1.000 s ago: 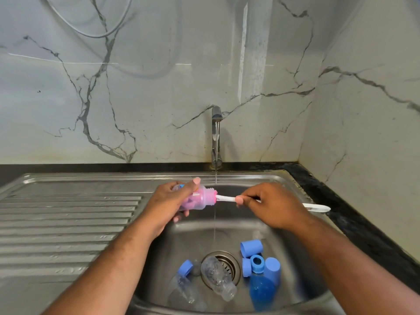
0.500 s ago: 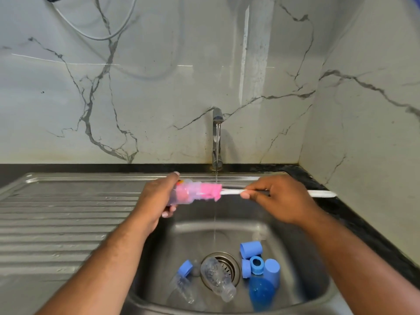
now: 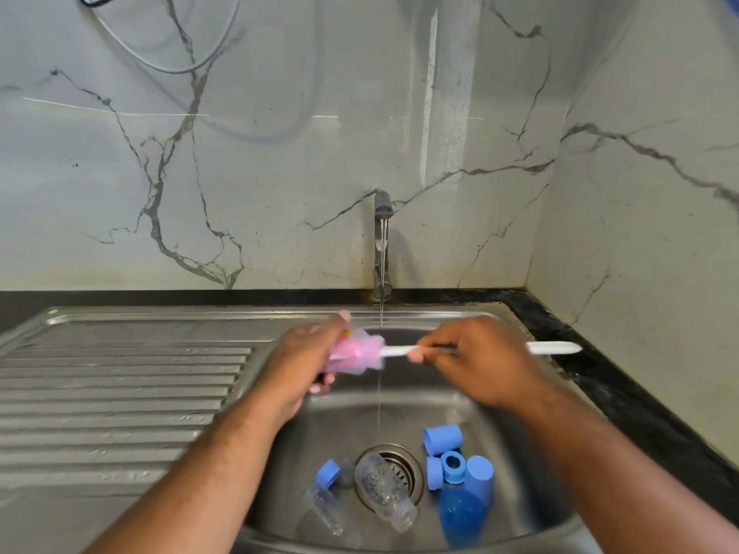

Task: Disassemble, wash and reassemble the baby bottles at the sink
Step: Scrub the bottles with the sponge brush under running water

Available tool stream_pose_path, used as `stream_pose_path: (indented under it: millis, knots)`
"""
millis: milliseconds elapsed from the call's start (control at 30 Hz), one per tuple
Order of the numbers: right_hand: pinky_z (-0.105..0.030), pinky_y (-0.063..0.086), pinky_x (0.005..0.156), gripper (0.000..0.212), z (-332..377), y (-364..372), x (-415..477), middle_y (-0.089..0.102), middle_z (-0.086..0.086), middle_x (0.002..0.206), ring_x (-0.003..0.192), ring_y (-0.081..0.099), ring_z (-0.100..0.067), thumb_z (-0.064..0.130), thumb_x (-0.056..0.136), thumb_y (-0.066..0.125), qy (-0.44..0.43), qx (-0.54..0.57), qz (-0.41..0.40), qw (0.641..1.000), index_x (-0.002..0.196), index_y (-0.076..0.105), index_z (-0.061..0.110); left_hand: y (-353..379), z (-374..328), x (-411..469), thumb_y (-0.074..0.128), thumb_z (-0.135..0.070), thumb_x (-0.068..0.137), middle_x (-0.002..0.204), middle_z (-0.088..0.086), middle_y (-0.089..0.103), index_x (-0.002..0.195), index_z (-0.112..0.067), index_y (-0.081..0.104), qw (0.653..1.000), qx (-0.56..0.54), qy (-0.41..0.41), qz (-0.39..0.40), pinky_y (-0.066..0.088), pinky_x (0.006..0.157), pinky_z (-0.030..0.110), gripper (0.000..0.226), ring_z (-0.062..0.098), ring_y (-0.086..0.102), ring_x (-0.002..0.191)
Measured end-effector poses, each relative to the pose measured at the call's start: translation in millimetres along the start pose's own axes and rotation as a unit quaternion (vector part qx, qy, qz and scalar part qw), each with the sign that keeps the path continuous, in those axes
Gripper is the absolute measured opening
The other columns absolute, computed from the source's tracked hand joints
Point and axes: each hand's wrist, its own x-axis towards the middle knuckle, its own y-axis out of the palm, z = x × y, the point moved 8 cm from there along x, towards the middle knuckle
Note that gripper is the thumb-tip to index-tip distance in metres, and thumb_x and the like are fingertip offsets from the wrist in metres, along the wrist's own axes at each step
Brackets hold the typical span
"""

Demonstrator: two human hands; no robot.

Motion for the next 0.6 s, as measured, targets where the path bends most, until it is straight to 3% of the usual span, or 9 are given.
stream_pose_path:
  millis: [167, 300, 367, 433, 500, 600]
  knots:
    - [-0.029, 0.05, 0.072, 0.024, -9, 6, 2, 0.068, 0.017, 0.077, 0.077, 0.061, -0.005, 0.06, 0.09, 0.065, 0.032, 0.017, 0.007, 0.999, 0.1, 0.078, 0.042, -3, -7, 4, 0.072, -0.055, 0.085, 0.073, 0.01, 0.065, 0.097, -0.006, 0.074, 0.999, -0.009, 0.034, -0.012, 0.03, 0.045, 0.023, 0.05, 0.016, 0.048, 0.055]
    - [-0.026, 0.048, 0.072, 0.022, -38, -15, 2, 0.072, 0.016, 0.085, 0.081, 0.063, -0.006, 0.055, 0.091, 0.067, 0.071, 0.01, -0.001, 0.997, 0.094, 0.078, 0.038, -66, -7, 9, 0.084, -0.048, 0.071, 0.069, 0.008, 0.061, 0.087, -0.01, 0.072, 0.966, -0.164, 0.026, -0.197, 0.028, 0.042, 0.021, 0.044, 0.012, 0.04, 0.047]
    - [-0.031, 0.052, 0.076, 0.021, -62, -30, 1, 0.073, 0.013, 0.086, 0.082, 0.064, -0.011, 0.052, 0.092, 0.066, 0.099, -0.008, -0.028, 0.995, 0.086, 0.076, 0.035, -88, -5, 4, 0.089, -0.042, 0.068, 0.071, 0.005, 0.06, 0.086, -0.011, 0.068, 0.95, -0.165, 0.024, -0.265, 0.035, 0.047, 0.023, 0.041, 0.012, 0.044, 0.052]
    - [-0.033, 0.051, 0.071, 0.026, -73, -36, 1, 0.071, 0.006, 0.079, 0.076, 0.064, -0.017, 0.045, 0.095, 0.065, 0.111, 0.036, -0.058, 0.991, 0.075, 0.069, 0.029, -82, -10, 2, 0.091, -0.035, 0.063, 0.078, 0.005, 0.064, 0.091, -0.011, 0.068, 0.965, -0.105, 0.055, -0.235, 0.045, 0.053, 0.018, 0.044, 0.012, 0.055, 0.06]
    - [-0.032, 0.046, 0.065, 0.028, -66, -29, 3, 0.068, 0.003, 0.071, 0.069, 0.062, -0.018, 0.036, 0.098, 0.065, 0.098, 0.084, -0.059, 0.99, 0.071, 0.063, 0.028, -56, -14, 3, 0.094, -0.022, 0.061, 0.089, 0.002, 0.071, 0.103, -0.014, 0.069, 0.983, -0.042, 0.1, -0.146, 0.052, 0.063, 0.017, 0.049, 0.011, 0.064, 0.073]
    - [-0.026, 0.043, 0.064, 0.015, -43, -18, 5, 0.065, 0.01, 0.075, 0.068, 0.057, -0.01, 0.028, 0.099, 0.064, 0.037, 0.132, -0.053, 0.989, 0.088, 0.066, 0.039, -25, -13, 5, 0.092, -0.007, 0.067, 0.098, -0.007, 0.072, 0.111, -0.026, 0.069, 0.986, 0.032, 0.151, -0.059, 0.056, 0.07, 0.021, 0.053, 0.005, 0.066, 0.082]
